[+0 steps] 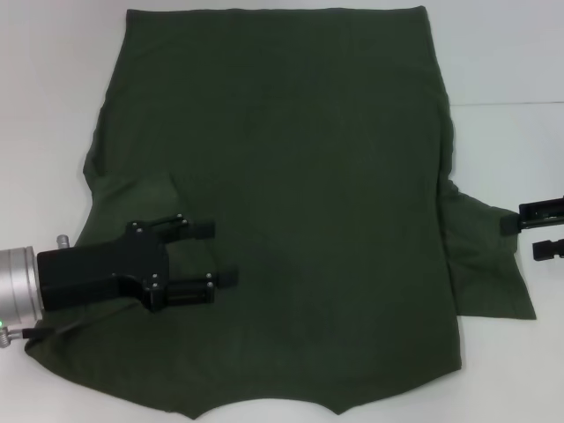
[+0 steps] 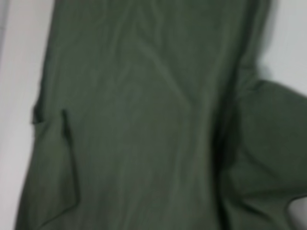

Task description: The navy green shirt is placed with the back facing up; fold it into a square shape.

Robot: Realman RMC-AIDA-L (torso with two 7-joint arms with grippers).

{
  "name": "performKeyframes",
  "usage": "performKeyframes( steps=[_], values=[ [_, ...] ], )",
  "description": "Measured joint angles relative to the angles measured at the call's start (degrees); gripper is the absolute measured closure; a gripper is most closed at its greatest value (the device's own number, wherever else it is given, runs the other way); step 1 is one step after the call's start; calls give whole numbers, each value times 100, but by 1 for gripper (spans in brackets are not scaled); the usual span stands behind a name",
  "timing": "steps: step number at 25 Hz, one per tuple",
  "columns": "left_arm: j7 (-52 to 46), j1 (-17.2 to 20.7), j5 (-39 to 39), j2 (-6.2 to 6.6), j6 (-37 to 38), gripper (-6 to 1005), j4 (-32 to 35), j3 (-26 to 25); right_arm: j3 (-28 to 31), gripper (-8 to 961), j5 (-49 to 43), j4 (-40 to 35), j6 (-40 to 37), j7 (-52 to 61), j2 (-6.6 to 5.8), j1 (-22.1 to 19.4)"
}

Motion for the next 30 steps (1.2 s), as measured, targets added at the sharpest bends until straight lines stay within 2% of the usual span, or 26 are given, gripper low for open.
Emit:
performKeyframes(
  steps=[11,15,30],
  values=[
    [-59,-76,37,3,-74,158,8,88,-50,37,-260,266,689,-44,51,13],
    [-61,-94,40,-38,-185,158,9,178,-61,37,-269,380,850,-132,79,17],
    [-61,-148,40,-67,-234,158,8,298,-65,36,-247,554,1126,-383,226,109]
  ],
)
